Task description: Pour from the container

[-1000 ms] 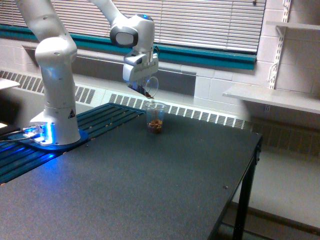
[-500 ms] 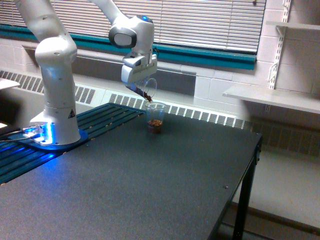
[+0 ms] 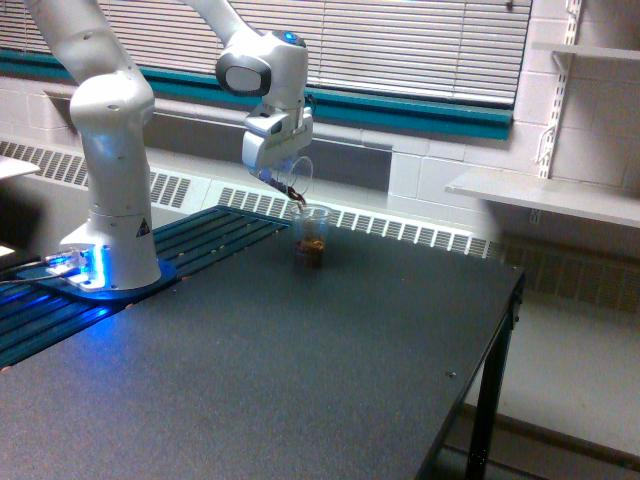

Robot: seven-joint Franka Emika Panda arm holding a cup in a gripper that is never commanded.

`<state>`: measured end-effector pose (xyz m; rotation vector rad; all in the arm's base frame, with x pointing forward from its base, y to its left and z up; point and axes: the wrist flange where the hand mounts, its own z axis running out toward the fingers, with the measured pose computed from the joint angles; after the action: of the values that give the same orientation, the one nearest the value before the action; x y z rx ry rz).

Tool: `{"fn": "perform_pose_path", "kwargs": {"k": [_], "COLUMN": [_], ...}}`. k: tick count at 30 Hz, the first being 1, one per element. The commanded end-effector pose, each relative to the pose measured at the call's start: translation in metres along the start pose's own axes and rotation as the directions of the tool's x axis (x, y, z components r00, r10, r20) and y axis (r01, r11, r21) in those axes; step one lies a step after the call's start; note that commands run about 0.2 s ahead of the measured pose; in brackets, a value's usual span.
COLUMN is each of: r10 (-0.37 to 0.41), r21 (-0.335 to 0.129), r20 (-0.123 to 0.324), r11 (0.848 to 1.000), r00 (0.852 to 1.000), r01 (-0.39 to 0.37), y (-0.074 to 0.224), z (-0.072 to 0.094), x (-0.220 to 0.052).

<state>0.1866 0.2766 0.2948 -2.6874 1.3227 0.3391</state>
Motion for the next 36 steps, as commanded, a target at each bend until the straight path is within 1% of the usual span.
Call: {"fn": "perform_pose_path", "kwargs": {"k": [1,12,23,32,36], "r10": [-0.038,-0.050,-0.078,-0.093,-0.094], "r21": [-0.007,-0.007,-0.005,-0.008,-0.006], "r20": [0.014,0.030,0.029,0.010,-0.011], "r11": [0.999,0.999,0.997,0.996,0.996], "r00": [0.999,0.998,0.997,0.996,0.995], "r01": [0.038,0.051,0.078,0.093,0.094], "y": [0.004,0.009,0.008,0.006,0.004], "z": [0.000,-0.001,-0.006,-0.010,-0.012], "x": [0.009,0.020,0.031,0.035,0.036]}}
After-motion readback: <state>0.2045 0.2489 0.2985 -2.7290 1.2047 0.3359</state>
